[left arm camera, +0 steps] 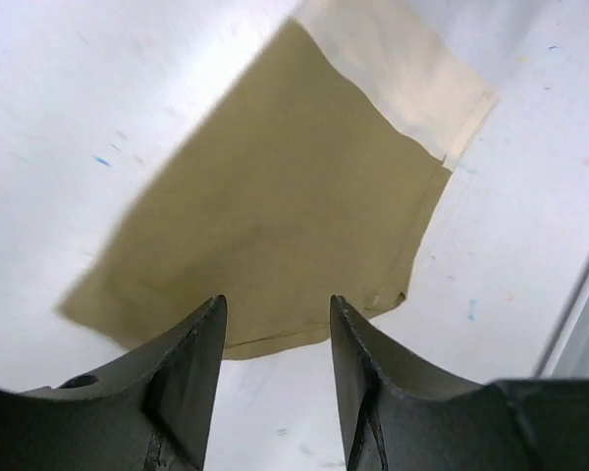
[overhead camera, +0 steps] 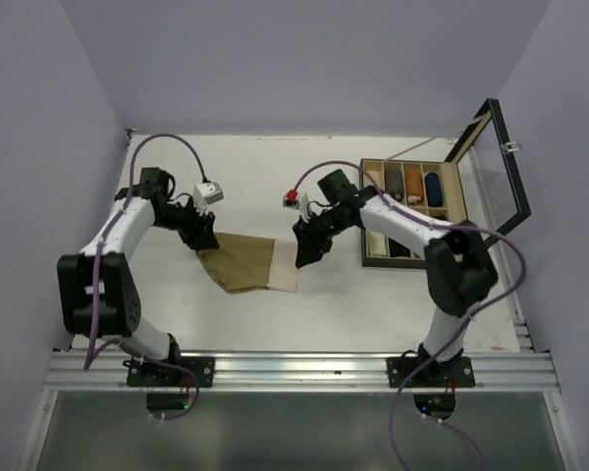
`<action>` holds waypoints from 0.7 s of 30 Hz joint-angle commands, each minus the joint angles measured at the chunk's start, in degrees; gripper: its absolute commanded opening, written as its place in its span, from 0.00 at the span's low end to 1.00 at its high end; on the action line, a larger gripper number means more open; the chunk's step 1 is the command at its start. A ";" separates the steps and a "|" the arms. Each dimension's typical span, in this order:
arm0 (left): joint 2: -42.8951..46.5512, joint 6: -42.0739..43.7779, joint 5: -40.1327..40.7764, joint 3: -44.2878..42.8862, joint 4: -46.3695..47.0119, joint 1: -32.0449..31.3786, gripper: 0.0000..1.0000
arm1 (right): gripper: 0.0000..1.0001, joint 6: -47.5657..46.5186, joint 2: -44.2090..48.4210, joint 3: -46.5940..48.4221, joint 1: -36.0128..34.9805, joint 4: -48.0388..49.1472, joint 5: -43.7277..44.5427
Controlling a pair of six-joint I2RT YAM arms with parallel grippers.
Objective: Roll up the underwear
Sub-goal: Fold the underwear
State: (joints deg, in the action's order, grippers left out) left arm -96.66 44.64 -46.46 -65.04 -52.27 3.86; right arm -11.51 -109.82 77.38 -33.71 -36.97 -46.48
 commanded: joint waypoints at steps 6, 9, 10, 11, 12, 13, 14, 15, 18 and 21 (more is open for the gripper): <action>31.78 14.14 9.54 19.05 16.40 -11.76 0.58 | 0.48 -33.39 26.14 -17.51 -2.05 12.95 15.61; 36.01 18.45 12.17 26.44 21.32 -14.49 0.58 | 0.48 -36.82 27.29 -22.34 -6.35 20.06 20.61; 36.54 20.81 13.66 28.89 22.90 -15.36 0.58 | 0.48 -37.53 27.64 -24.10 -9.58 22.53 22.47; 37.07 21.88 14.37 29.96 23.70 -15.81 0.58 | 0.48 -39.54 27.64 -25.78 -11.36 24.64 24.22; 37.33 22.67 15.25 30.92 24.75 -16.07 0.58 | 0.48 -40.25 27.38 -28.75 -14.07 28.76 26.42; 37.34 24.07 16.39 32.50 26.94 -16.77 0.57 | 0.48 -40.69 26.86 -30.09 -15.14 30.62 27.14; 37.25 25.13 16.49 33.04 27.48 -16.95 0.57 | 0.48 -41.48 25.89 -32.27 -15.94 32.30 27.66; 36.99 26.19 16.57 33.48 27.83 -17.04 0.57 | 0.48 -42.01 25.45 -33.43 -17.51 36.23 28.19; 35.06 26.99 17.19 34.01 29.51 -17.13 0.57 | 0.49 -42.81 23.08 -35.55 -18.67 41.87 29.78; 33.12 25.15 17.36 33.04 30.03 -17.13 0.56 | 0.48 -42.11 20.10 -33.63 -18.67 40.67 28.99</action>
State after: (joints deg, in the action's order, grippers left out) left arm -62.30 68.25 -29.56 -31.05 -27.22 -12.93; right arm -51.51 -88.29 41.54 -52.53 -4.29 -19.51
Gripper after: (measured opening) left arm 0.568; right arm 0.482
